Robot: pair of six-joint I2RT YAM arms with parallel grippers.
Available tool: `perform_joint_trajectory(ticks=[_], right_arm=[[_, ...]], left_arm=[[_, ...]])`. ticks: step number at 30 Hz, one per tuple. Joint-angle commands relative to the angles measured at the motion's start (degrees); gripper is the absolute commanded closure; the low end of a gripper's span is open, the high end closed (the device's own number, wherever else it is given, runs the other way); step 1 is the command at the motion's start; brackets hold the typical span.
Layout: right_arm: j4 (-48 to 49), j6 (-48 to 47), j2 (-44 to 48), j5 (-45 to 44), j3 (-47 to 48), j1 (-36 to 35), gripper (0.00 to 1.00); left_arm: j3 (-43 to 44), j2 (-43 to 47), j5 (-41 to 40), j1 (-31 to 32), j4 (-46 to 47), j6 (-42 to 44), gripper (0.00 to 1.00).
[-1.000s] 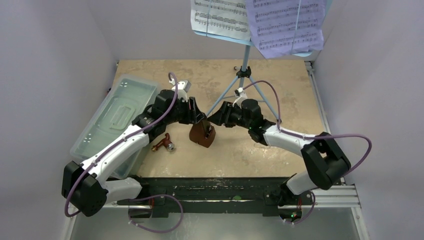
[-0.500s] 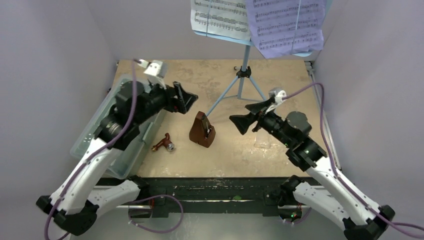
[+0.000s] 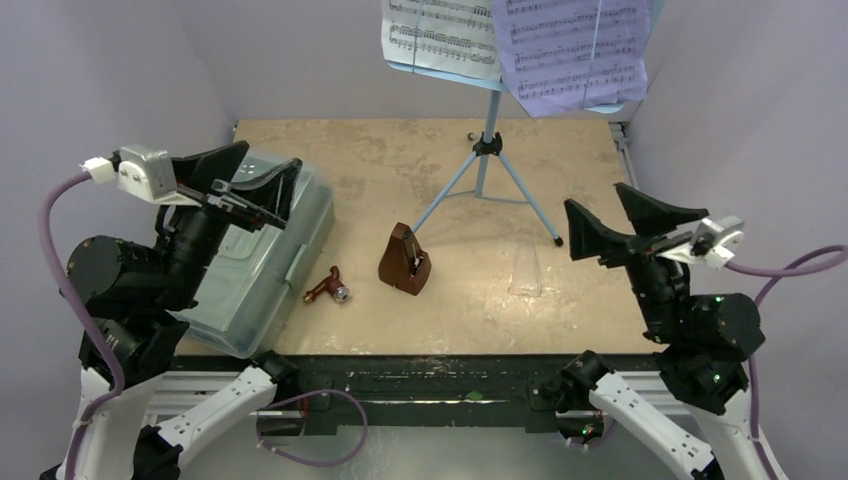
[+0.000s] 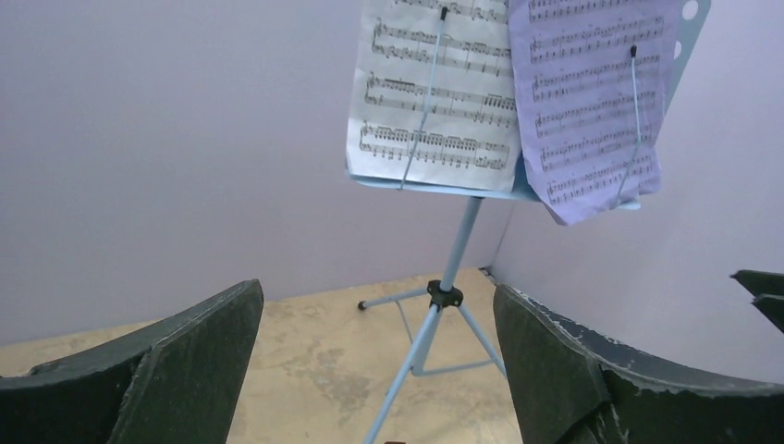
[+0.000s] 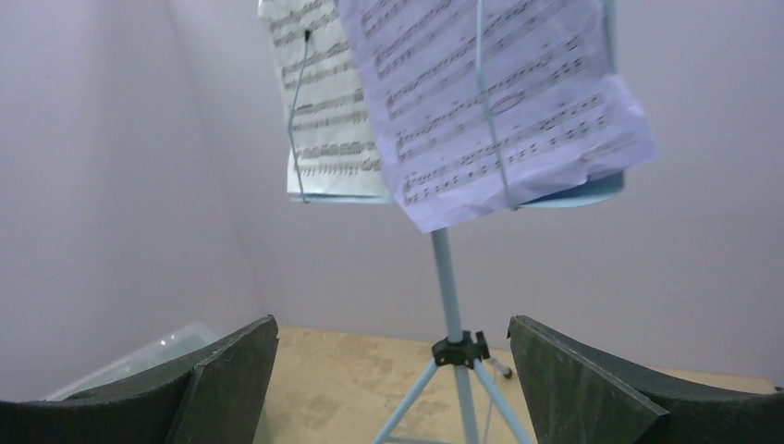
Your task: Set up the instrument practice props
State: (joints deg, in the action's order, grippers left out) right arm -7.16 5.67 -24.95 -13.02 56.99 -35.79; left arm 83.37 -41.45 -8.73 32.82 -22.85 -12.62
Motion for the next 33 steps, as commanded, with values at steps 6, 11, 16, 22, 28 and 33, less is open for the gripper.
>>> perform_joint_trajectory(ticks=[6,11,16,22,28,33], right_arm=[[-0.32,11.18,-6.85,-4.65,-4.95,-0.08,0.01],[9.98,23.66,-18.57,1.80,-14.53,-0.09,0.01],[20.52,30.86,-31.74,8.90,-17.98,-0.15,0.01],[33.09,34.93,-46.67,20.06,-17.37,-0.15,0.01],[37.48,36.90,-53.78,24.58,-15.90,-0.38,0.01],[38.73,37.38,-55.55,27.63,-15.90,-0.72,0.01]], left_arm=[[1.23,-2.85,-5.51,0.21,-4.06,0.82,0.02],[-1.44,-7.78,-3.24,0.15,-8.47,-4.48,0.03],[-6.37,-9.73,0.48,0.14,-8.88,-7.52,0.03],[-8.42,-10.18,2.00,0.15,-8.62,-7.85,0.03],[-8.37,-10.30,1.66,0.14,-9.44,-6.92,0.03],[-9.22,-10.32,1.70,0.17,-9.14,-6.88,0.03]])
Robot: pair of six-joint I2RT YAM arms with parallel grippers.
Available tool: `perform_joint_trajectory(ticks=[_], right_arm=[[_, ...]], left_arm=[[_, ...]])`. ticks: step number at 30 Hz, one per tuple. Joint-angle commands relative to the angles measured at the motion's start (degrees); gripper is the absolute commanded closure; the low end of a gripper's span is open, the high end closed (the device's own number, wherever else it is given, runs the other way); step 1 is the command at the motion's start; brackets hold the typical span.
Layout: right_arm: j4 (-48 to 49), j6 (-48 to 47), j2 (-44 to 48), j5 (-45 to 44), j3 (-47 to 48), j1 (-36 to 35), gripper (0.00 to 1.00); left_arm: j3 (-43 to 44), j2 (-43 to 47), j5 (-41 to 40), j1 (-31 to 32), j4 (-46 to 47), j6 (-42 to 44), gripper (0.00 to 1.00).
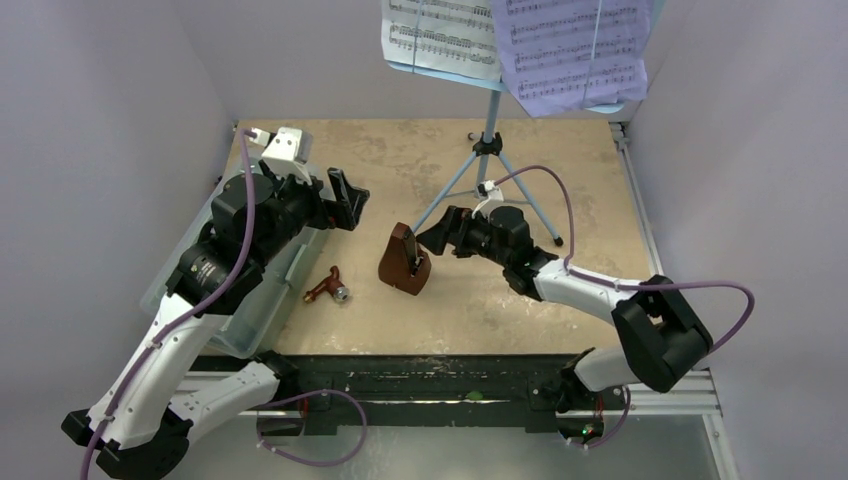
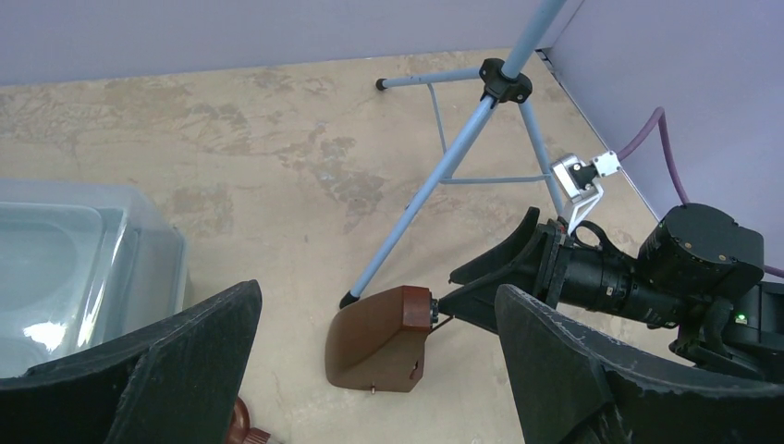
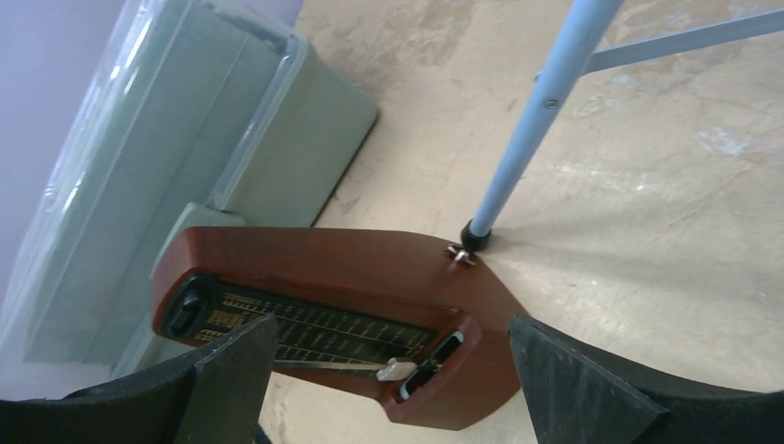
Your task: Set up the instrument practice props
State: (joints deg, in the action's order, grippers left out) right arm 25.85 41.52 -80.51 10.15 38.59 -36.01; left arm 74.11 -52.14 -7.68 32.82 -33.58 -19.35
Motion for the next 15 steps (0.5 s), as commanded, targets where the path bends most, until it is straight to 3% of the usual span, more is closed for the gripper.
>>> perform_joint_trajectory(ticks=[1,10,15], right_arm=[[5.82,1.50,0.12,4.78,2.26,-0.79,0.01],[6.97,-0.96,-1.47,11.64,0.05,-5.64,0.05],[4.84,-2.77,-1.14,7.62,-5.13,-13.52,0.03]], left_arm=[[-0.07,0.37,0.74,0.21,1.70,-0.09,0.03],[0.08,0.37,0.76,0.22,1.44,0.79,0.03],[0.28,0.83,0.31,0.17,0.54,1.27,0.03]])
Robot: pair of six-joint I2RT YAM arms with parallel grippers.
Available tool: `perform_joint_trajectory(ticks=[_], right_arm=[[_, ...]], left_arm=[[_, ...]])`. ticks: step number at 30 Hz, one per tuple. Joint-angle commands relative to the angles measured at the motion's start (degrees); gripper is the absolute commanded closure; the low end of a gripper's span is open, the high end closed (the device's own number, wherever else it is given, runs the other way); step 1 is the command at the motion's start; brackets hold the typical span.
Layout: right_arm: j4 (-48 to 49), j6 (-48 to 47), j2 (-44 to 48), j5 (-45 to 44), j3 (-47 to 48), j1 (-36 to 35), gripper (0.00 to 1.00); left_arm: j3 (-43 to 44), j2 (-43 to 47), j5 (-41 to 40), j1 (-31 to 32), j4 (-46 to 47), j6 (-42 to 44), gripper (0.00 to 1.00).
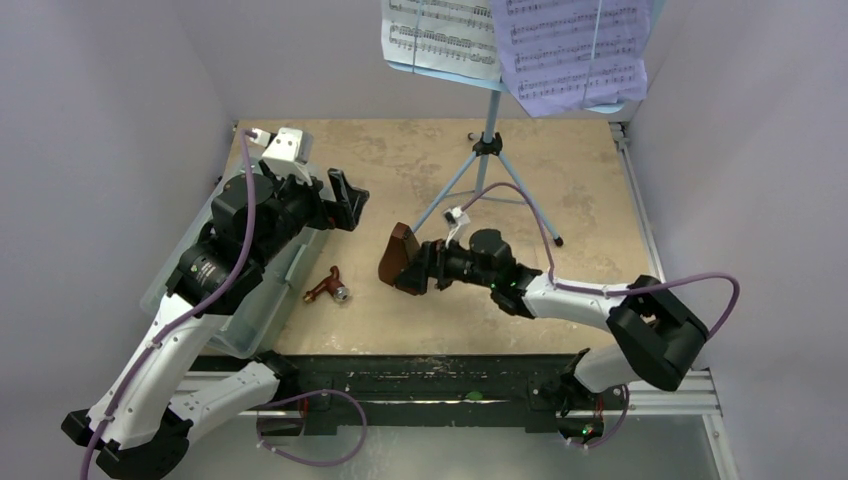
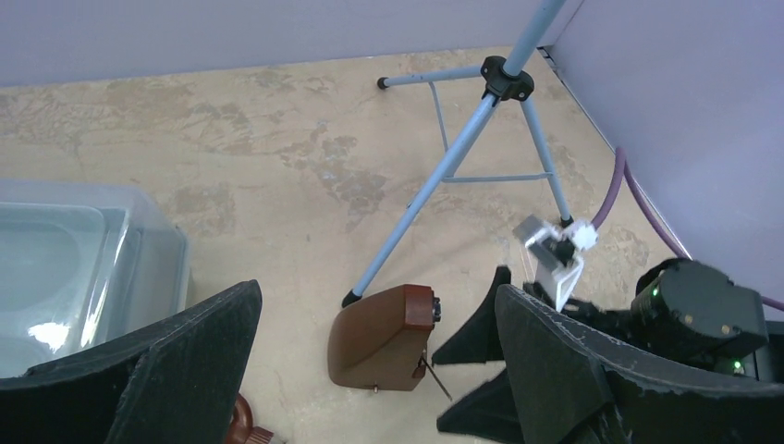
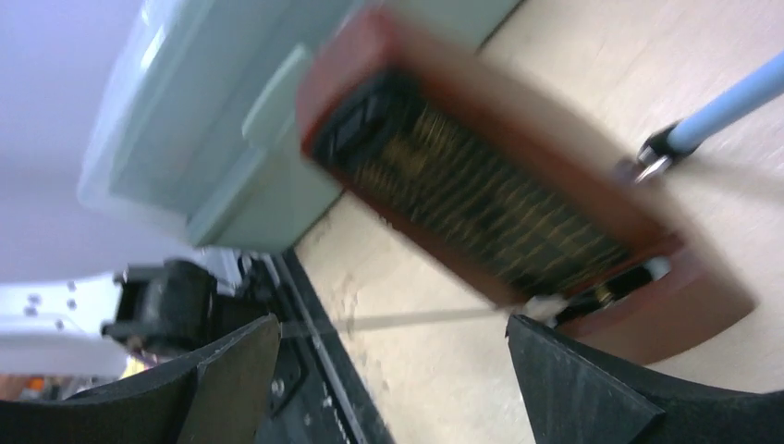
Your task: Set up the instrument practice props
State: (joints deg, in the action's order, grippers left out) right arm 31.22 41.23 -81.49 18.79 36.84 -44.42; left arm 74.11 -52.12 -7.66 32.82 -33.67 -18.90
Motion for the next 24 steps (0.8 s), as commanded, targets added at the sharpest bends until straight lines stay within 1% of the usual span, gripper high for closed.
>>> perform_joint_trajectory(ticks=[1,3,4,6,9,12,14,16,18,19,22,24], right_arm=[[-0.92,-3.08,-0.68,-1.66,-4.10,-6.38,0.02],[-3.73,-4.74,0.44,-3.35,-4.87,-7.23,0.01],[-5.57,-5.34,3.70,-4.33,-4.93,-7.21,0.01],[-9.93,-6.84,12.30,-10.72,-3.77,-7.04,0.01],[-20.09,-12.51,23.22,-20.75,2.89,-6.67,0.01],[-29.52,-20.67,30.23,-31.04,10.07,-6.63,0.01],[-33.37,-25.88,34.37,-38.44,13.28,-6.64,0.01],[-35.21,-29.76,38.11,-46.92,15.96,-6.64,0.01],[-35.95,-31.60,40.50,-56.03,18.71,-6.65,0.01],[-36.33,-32.90,41.21,-58.66,20.26,-6.64,0.01],[-35.94,-39.05,43.47,-63.17,23.82,-6.64,0.01],[-34.23,-42.86,44.99,-64.54,25.11,-6.64,0.01]], left_arm=[[0.11,0.95,0.20,0.17,0.67,0.80,0.03],[0.19,0.92,0.26,0.22,0.85,0.78,0.03],[0.36,0.88,0.30,0.15,0.70,0.79,0.03],[0.72,0.95,0.09,0.22,0.45,0.80,0.03],[1.11,1.18,-0.73,0.23,0.41,0.83,0.03],[2.09,1.23,-1.38,0.19,0.48,1.11,0.03],[2.62,1.39,-1.73,0.19,1.00,1.45,0.03],[3.22,1.72,-2.34,0.16,1.59,2.01,0.03],[3.83,2.40,-3.39,0.16,2.40,2.62,0.03],[4.09,2.90,-4.00,0.16,3.03,2.94,0.03],[4.89,4.59,-5.89,0.22,5.07,3.78,0.03],[5.79,5.50,-6.36,0.15,6.22,4.51,0.03]])
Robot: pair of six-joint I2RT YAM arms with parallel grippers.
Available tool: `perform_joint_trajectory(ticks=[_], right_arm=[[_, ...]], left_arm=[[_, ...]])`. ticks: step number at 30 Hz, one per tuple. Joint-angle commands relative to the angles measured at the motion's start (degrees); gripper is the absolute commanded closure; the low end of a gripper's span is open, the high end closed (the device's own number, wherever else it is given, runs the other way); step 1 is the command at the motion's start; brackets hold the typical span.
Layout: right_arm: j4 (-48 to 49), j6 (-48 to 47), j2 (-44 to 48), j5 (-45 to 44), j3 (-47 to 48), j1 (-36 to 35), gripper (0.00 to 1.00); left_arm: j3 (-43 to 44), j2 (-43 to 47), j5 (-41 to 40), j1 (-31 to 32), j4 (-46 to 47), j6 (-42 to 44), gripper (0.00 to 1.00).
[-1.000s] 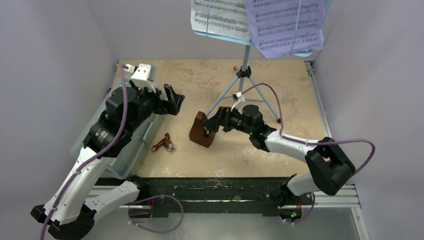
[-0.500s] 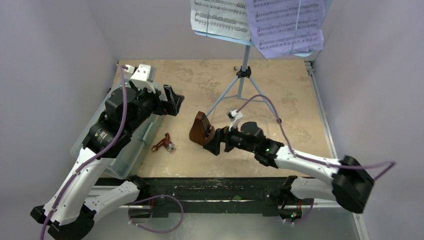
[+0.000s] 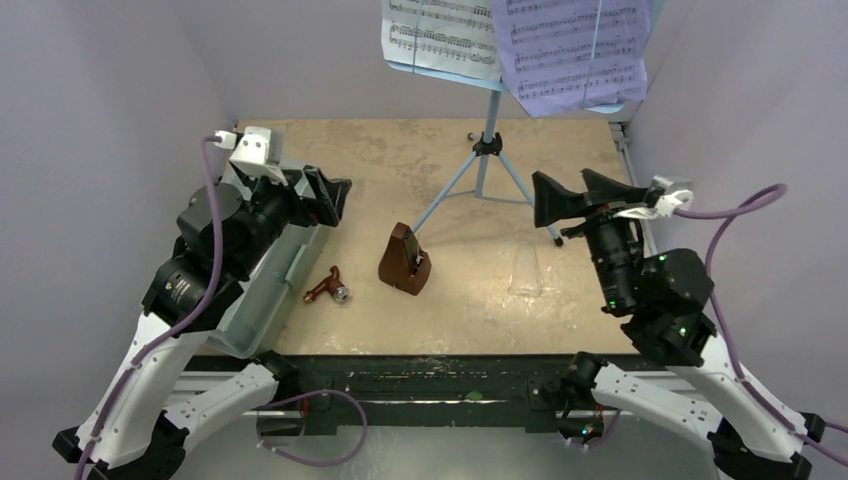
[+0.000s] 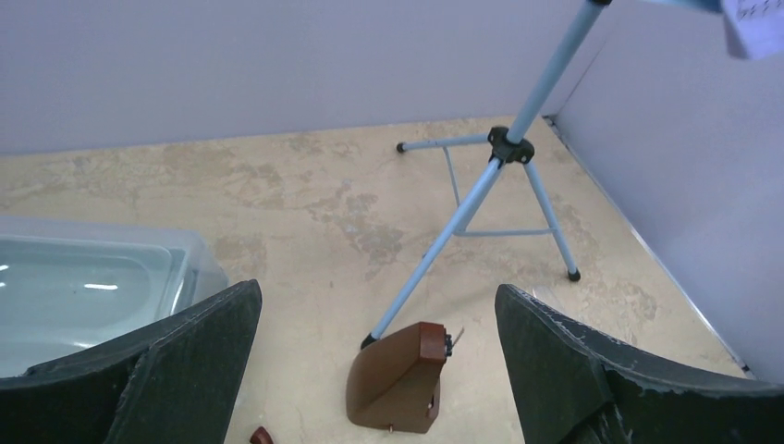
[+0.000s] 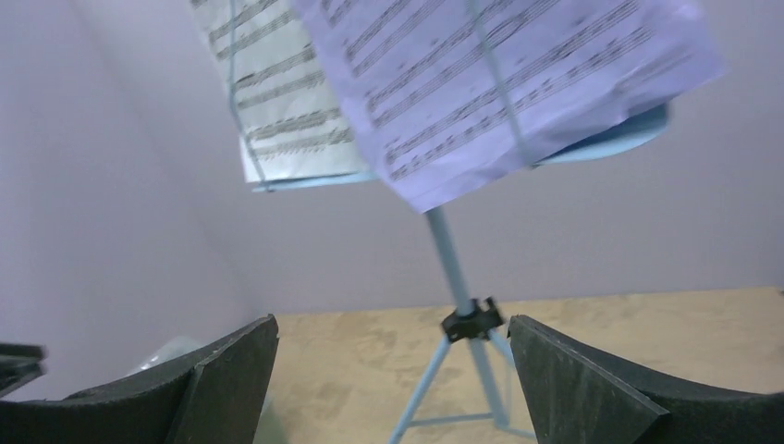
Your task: Set up the instrument practice props
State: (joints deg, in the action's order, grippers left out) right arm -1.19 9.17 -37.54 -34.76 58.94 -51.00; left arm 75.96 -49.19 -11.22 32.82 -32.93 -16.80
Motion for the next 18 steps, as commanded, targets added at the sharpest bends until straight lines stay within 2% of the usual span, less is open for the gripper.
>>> perform_joint_trajectory(ticks=[1,8,14,16,18], right_arm=[[-0.83,-12.25,1.85,-11.20,3.63,-0.08,0.01],[3.26,-19.72,6.83,-11.52,6.28,-0.06,0.01],[5.00,-21.18,8.63,-10.09,6.50,-0.06,0.01],[-0.24,-19.74,6.50,-12.27,9.46,-0.06,0.01],[0.03,-19.67,6.56,-12.73,8.78,-0.06,0.01]], left_arm=[[4.46,2.99,-2.95,0.18,5.88,2.86,0.03],[6.08,6.81,-6.99,0.19,8.01,5.65,0.02],[5.34,9.31,-9.05,0.19,8.78,6.31,0.02],[5.25,9.61,-9.42,0.17,8.56,6.13,0.02],[5.16,9.64,-9.14,0.21,8.52,5.99,0.02]])
